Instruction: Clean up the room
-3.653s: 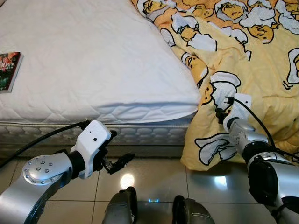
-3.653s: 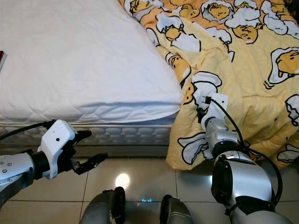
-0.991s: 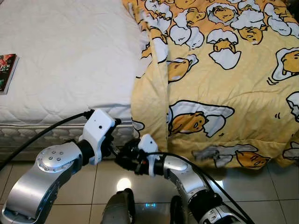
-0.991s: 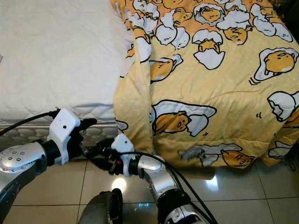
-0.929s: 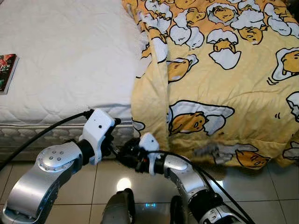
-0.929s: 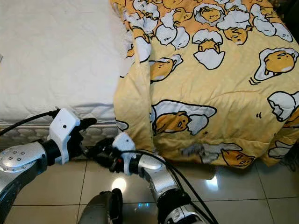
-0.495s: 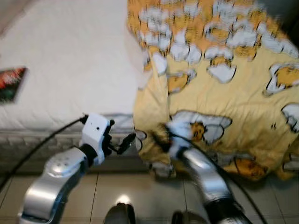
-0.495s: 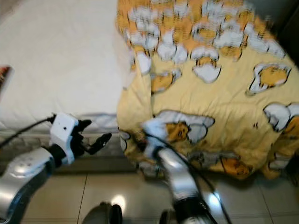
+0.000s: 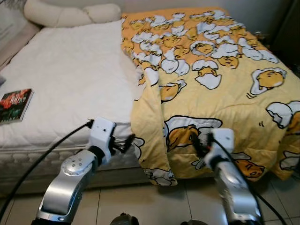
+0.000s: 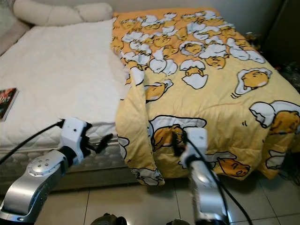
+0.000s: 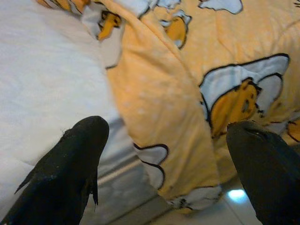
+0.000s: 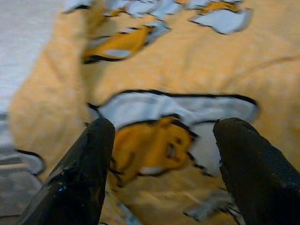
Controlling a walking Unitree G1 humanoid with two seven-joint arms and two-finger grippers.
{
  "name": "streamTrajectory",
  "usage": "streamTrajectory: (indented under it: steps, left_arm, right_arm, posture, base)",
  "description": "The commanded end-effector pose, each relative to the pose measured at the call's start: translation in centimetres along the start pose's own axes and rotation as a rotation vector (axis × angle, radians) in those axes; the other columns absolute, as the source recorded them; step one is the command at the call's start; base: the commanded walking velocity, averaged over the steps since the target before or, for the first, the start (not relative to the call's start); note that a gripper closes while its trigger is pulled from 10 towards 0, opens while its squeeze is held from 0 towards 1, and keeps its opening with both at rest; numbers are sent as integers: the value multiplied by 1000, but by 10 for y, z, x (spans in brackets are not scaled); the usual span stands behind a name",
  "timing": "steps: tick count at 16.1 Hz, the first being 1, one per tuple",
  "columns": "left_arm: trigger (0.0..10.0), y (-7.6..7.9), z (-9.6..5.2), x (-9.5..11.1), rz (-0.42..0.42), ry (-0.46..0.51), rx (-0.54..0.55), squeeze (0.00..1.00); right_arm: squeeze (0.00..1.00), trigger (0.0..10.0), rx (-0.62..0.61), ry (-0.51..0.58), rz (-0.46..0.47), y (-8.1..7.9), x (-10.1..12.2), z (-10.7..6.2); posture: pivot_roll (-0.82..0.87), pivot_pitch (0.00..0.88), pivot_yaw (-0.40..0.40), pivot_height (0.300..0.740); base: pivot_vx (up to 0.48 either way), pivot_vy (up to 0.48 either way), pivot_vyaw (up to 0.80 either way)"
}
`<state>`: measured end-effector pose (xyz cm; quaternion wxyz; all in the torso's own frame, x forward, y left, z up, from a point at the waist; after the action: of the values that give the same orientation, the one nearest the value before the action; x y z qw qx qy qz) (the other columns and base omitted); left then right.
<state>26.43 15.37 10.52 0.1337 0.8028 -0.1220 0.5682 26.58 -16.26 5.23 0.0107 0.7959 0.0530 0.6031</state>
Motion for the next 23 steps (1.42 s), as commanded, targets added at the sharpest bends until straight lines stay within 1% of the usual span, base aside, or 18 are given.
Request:
streamTrajectory:
  steps: [1, 2, 3, 4, 5, 8, 11, 14, 15, 18, 20, 23]
  left_arm:
    - [10000, -5, 1, -1, -4, 7, 46, 0]
    - [10000, -5, 1, -1, -10, 8, 48, 0]
    - [10000, -5, 2, -2, -14, 9, 45, 0]
    - [10000, -3, 4, -3, -10, 12, 45, 0]
    - [10000, -2, 5, -3, -10, 14, 46, 0]
    - [10000, -1, 7, -4, -10, 23, 50, 0]
    - [10000, -4, 9, -2, -9, 38, 63, 0]
    - [10000, -4, 5, -1, -19, 61, 64, 0]
    - [10000, -5, 3, -1, -15, 79, 73, 0]
    - [10000, -5, -2, -3, -46, 98, 78, 0]
    - [10000, -7, -2, -8, -46, 87, 102, 0]
    - [10000, -7, -5, -5, -78, 119, 123, 0]
  right_arm:
    - [0, 10000, -38, 7, 28, 5, 5, -3]
    - [0, 10000, -45, 5, 37, 6, 4, -4]
    - [0, 10000, -58, -3, 78, 8, 4, -6]
    - [0, 10000, -66, -11, 91, 9, 3, -8]
    - [0, 10000, -67, -13, 89, 9, 3, -9]
    - [0, 10000, -69, -20, 92, 8, 3, -12]
    - [0, 10000, -52, -21, 80, 5, 6, -13]
    - [0, 10000, -50, -11, 33, 3, 10, -12]
    - [0, 10000, -37, -5, 36, 1, 11, -12]
    - [0, 10000, -8, 1, 52, 1, 12, -15]
    - [0, 10000, 6, 17, 38, 0, 15, -15]
    - [0, 10000, 28, 27, 31, 0, 19, -15]
  posture:
    - [-71, 0, 93, 740]
    - [-71, 0, 93, 740]
    - [-74, 0, 91, 740]
    - [-81, 0, 88, 740]
    - [-82, 0, 87, 740]
    - [-91, 0, 85, 740]
    - [-91, 0, 79, 740]
    - [-84, 0, 68, 740]
    - [-76, 0, 61, 740]
    - [-71, 0, 48, 740]
    - [-73, 0, 36, 740]
    - [-62, 0, 16, 740]
  base:
    - [0, 0, 0]
    - [0, 0, 0]
    - [0, 281, 0]
    - [0, 364, -725]
    - [0, 364, -800]
    - [0, 356, 0]
    - [0, 316, 0]
    - [0, 0, 0]
    - [0, 0, 0]
    - [0, 0, 0]
    - [0, 0, 0]
    - [0, 0, 0]
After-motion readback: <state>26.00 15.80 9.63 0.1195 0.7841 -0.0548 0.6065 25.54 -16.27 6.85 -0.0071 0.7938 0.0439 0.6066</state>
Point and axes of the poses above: a point about 5 cm out from each wrist's last joint towards the gripper, its own z axis pointing out of the wrist towards the gripper, its own x axis along the axis of the wrist's last joint, y = z × x, the point moved 1 cm from there along z, pointing out of the wrist towards the gripper, and after that the axes turned 8 degrees about -z, right-handed, at the moved point
